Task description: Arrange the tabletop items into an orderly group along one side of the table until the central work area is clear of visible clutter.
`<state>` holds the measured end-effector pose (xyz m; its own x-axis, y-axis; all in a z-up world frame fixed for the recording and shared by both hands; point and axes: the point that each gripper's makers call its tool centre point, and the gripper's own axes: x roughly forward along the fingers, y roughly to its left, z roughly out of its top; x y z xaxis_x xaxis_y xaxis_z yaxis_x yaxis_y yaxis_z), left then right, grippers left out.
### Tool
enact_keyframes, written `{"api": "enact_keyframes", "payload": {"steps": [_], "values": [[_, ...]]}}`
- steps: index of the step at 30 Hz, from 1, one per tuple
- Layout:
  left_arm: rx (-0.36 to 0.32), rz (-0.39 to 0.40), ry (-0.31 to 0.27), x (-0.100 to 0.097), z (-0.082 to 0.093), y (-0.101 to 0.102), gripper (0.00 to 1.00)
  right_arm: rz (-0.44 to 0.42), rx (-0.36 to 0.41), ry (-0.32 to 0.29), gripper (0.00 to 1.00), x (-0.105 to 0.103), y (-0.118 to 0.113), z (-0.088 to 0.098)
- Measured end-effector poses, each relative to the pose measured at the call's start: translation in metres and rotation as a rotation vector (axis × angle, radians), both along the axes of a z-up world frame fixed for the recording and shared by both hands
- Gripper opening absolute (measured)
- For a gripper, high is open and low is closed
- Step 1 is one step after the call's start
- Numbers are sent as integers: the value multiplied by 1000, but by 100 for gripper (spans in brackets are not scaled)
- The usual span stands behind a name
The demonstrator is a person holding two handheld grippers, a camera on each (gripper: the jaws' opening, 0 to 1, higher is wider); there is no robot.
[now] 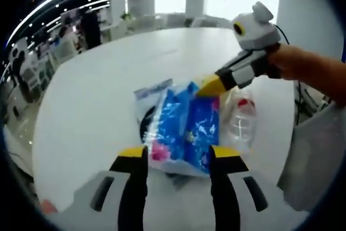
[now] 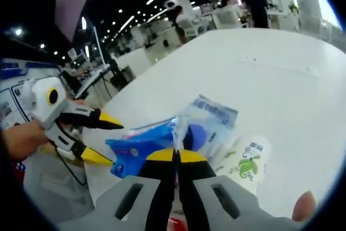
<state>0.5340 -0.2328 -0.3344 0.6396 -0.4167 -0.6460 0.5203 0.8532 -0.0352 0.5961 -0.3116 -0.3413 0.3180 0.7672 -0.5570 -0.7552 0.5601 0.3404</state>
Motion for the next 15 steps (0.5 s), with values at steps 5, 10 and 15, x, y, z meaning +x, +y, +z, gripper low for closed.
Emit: {"api": "enact_keyframes", "payload": {"steps": [5,10,15], "values": [[14,-31,-18,1,0,-3,21,-2,1,2,1,0,-1,0],[25,-54,-24,0,-2,-5,10,-2,0,5,1,0,-1,-2],[48,-80,-34,1,-2,-5,0,-2,-1,6,1,0,-1,-2]]}}
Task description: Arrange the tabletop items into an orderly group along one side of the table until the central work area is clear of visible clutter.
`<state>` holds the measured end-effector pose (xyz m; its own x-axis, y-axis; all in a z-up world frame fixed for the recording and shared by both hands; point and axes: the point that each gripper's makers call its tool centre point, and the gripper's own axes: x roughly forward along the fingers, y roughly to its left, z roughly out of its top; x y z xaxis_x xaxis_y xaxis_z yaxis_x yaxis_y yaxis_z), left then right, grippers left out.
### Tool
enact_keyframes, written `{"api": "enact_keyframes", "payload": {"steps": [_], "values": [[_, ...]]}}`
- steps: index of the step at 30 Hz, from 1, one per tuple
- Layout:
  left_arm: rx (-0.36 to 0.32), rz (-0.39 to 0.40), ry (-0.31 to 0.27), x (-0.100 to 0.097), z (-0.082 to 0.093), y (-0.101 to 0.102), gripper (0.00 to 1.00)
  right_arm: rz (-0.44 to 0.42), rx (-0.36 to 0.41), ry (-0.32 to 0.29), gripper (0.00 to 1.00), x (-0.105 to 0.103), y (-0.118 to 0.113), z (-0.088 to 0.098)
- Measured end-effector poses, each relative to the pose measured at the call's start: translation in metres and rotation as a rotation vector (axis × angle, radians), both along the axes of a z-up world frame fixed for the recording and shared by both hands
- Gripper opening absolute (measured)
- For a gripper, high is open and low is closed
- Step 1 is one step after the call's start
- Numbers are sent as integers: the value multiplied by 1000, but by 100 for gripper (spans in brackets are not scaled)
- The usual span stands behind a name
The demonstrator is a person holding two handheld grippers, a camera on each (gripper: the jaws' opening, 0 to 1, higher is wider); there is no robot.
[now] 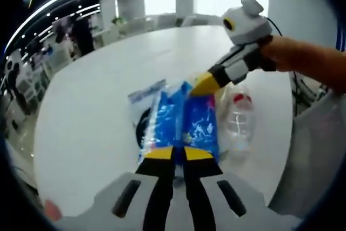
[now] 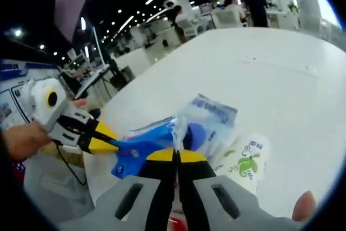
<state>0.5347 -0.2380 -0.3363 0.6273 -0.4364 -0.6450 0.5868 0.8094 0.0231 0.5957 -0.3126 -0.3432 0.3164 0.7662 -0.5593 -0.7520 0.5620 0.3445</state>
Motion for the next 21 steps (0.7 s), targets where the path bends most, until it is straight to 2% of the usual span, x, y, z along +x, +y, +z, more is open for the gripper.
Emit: {"api": "enact_keyframes", "payload": {"steps": [9,21], "values": [[9,-8,0,1,3,1,0,0,2,0,1,0,-1,1],[28,-55,-7,10,23,-10,0,-26,19,-18,1,6,-13,16]]}}
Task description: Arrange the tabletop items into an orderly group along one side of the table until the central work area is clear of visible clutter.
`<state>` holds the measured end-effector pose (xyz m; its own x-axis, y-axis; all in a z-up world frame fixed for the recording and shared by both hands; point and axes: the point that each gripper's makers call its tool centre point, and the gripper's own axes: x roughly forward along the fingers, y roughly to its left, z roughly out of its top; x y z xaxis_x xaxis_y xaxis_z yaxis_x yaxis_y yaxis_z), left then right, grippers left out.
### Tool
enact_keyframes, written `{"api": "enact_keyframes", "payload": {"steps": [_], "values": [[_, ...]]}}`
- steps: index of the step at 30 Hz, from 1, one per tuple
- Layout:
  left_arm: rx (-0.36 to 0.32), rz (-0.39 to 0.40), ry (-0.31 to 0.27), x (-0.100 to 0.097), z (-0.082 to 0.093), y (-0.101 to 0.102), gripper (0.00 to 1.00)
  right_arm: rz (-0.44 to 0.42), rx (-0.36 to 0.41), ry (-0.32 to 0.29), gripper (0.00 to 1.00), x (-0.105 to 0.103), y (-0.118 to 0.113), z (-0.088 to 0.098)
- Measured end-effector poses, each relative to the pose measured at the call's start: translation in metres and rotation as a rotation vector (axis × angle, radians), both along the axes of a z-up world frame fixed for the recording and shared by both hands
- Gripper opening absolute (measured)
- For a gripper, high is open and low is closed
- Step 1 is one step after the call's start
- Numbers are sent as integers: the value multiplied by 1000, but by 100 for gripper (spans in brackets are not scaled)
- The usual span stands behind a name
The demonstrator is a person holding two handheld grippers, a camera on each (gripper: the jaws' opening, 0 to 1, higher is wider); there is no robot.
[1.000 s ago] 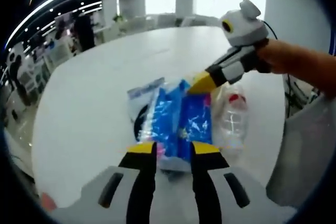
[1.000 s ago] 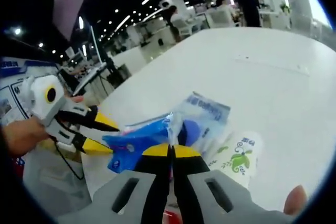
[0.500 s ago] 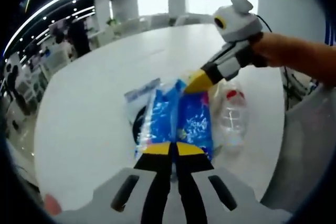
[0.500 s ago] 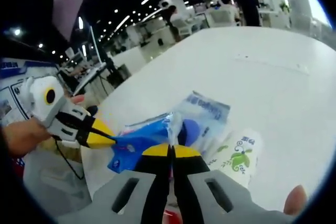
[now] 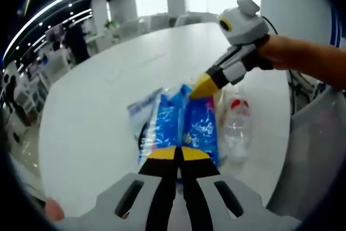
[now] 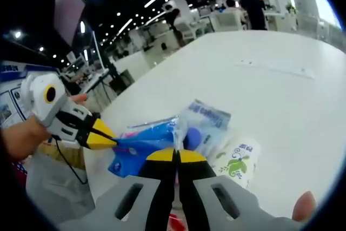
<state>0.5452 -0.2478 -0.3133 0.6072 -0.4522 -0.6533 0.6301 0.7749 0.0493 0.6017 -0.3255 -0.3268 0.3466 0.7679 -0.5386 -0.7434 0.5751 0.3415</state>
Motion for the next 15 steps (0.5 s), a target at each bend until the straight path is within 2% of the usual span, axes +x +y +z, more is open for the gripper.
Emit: {"api": "enact_keyframes", "payload": {"steps": [7,15], "values": [[7,-40,-10,11,12,-14,0,-27,7,-22,1,8,-17,12],[19,-120,-20,27,26,-46,0,-87,10,-44,1,18,-49,25]]}}
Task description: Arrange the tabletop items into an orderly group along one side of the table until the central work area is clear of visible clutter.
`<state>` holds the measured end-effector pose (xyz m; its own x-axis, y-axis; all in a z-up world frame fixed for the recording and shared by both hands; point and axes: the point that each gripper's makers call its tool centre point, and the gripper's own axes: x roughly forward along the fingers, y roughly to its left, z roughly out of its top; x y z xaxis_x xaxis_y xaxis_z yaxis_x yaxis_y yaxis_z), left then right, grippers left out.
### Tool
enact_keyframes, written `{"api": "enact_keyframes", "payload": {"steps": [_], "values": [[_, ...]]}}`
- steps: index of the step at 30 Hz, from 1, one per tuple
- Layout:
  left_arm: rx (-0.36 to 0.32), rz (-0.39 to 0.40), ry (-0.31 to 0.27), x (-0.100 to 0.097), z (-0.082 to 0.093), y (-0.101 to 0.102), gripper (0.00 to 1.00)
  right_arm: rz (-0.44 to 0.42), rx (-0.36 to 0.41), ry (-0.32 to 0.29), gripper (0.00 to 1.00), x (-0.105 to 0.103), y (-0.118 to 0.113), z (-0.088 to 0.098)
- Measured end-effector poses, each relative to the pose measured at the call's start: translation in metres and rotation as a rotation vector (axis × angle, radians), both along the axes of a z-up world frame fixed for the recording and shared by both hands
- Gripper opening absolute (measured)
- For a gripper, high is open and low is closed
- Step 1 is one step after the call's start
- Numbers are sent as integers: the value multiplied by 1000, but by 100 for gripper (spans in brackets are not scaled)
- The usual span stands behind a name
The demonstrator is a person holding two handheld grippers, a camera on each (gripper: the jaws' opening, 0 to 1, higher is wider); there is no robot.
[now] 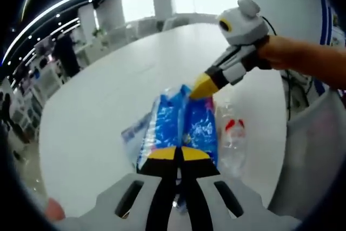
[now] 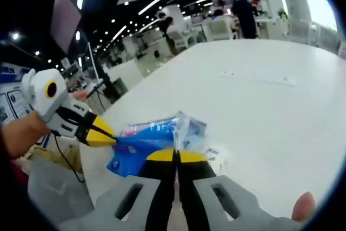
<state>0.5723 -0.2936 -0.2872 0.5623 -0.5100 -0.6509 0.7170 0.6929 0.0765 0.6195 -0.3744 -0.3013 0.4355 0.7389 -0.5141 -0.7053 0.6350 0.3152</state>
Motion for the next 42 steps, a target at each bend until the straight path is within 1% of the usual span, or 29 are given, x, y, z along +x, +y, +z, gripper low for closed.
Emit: {"api": "enact_keyframes", "payload": {"steps": [1,6,9,10,14,18,25,27,32,38,42], "values": [[0,-3,-1,1,1,-2,0,-11,3,-3,1,2,-6,2],[0,-42,-8,10,8,-23,0,-53,5,-17,1,8,-29,9],[1,-66,-24,18,14,-38,0,-78,8,-22,1,11,-43,12],[0,-69,-24,19,14,-39,0,-88,8,-24,1,13,-49,13],[10,-110,-32,29,19,-61,0,-121,7,-31,1,16,-68,17],[11,-143,-41,36,22,-80,0,-164,6,-40,1,21,-91,20],[-20,-199,-56,46,20,-122,0,-239,8,-44,1,26,-131,21],[-22,-210,-61,47,19,-130,0,-255,7,-42,1,27,-141,20],[-50,-231,-97,52,21,-148,0,-299,4,-49,1,29,-162,19],[-77,-245,-104,56,17,-162,0,-329,0,-49,1,29,-177,15],[-114,-244,-111,62,17,-173,0,-355,0,-51,1,31,-189,12]]}}
